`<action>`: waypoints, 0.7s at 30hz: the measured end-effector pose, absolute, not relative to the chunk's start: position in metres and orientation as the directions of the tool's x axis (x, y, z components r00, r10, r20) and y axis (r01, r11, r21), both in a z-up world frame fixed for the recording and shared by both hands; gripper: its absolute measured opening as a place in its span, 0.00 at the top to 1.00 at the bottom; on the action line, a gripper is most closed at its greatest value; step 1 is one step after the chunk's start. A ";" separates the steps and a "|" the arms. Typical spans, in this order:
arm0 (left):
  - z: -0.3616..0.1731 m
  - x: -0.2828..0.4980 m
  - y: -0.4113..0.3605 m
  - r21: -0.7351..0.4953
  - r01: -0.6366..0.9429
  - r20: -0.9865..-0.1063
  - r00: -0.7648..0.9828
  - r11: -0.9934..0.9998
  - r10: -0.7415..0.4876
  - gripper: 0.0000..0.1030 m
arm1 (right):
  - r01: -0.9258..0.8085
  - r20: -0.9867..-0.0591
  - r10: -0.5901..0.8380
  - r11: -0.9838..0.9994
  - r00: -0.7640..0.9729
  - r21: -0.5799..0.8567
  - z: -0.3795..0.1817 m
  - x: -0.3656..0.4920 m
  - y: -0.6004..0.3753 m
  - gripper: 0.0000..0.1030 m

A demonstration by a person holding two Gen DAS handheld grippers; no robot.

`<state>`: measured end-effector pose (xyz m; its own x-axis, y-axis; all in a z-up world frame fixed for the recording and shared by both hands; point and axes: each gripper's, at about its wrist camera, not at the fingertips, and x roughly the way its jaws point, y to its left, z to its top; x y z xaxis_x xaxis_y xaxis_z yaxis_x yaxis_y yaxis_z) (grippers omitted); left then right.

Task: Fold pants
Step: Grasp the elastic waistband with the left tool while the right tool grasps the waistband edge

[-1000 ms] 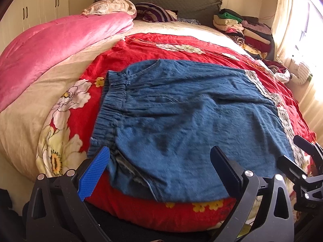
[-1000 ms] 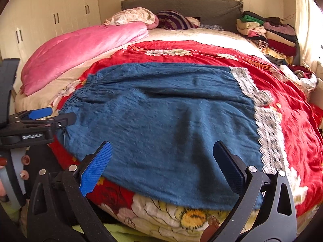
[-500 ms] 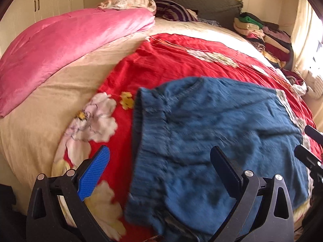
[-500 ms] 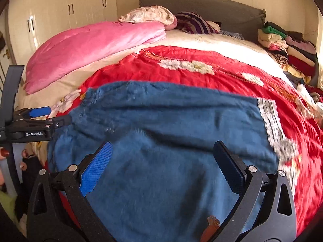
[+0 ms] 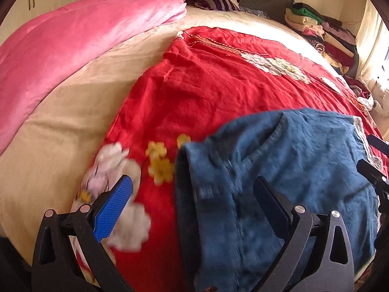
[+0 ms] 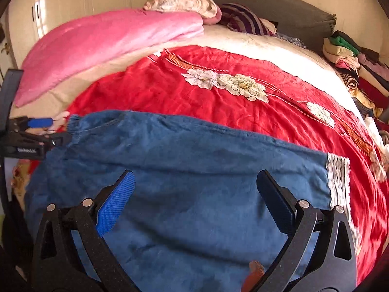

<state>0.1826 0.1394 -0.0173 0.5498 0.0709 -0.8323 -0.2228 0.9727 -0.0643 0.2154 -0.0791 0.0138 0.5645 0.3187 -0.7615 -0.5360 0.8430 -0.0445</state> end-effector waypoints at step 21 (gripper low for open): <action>-0.023 0.208 0.141 -0.126 -0.104 -0.766 0.642 0.987 -0.030 0.64 | -0.721 -0.820 0.302 0.669 0.486 -0.181 -0.021 0.291 -0.018 0.08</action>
